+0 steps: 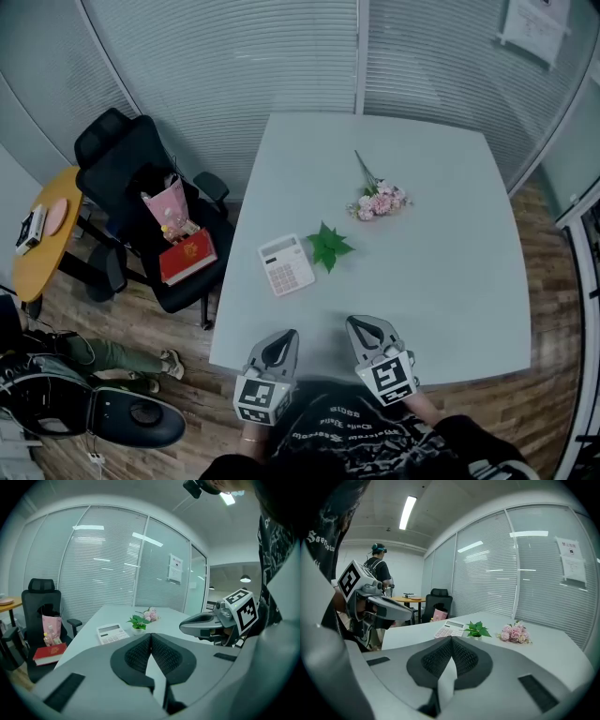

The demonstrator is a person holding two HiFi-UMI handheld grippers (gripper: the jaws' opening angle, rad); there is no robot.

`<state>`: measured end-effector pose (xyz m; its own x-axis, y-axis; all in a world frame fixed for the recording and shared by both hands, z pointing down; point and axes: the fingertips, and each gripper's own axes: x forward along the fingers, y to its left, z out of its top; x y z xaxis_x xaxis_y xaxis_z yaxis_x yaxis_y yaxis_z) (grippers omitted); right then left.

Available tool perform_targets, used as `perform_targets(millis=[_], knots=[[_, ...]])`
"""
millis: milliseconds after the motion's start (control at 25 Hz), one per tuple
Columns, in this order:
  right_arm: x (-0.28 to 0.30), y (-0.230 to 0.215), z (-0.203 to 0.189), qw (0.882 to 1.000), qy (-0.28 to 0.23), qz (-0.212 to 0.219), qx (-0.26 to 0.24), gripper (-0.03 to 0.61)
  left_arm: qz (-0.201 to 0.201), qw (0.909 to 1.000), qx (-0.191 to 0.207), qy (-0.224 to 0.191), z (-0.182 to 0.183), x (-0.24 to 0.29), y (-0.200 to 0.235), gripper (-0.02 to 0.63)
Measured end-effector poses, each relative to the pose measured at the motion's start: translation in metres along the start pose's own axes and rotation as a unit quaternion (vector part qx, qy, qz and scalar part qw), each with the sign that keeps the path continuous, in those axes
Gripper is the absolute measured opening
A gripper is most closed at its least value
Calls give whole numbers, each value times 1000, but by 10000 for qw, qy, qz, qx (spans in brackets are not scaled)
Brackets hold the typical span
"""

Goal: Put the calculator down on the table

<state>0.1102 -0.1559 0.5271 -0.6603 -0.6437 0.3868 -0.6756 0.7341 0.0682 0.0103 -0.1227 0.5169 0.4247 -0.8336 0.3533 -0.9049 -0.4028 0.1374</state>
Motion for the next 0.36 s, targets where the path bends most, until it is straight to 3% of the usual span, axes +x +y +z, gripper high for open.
perform_targets(millis=[360], knots=[[0, 2, -5, 10000, 32, -3, 19, 8, 15, 10000, -77, -18, 0, -2, 4, 20]])
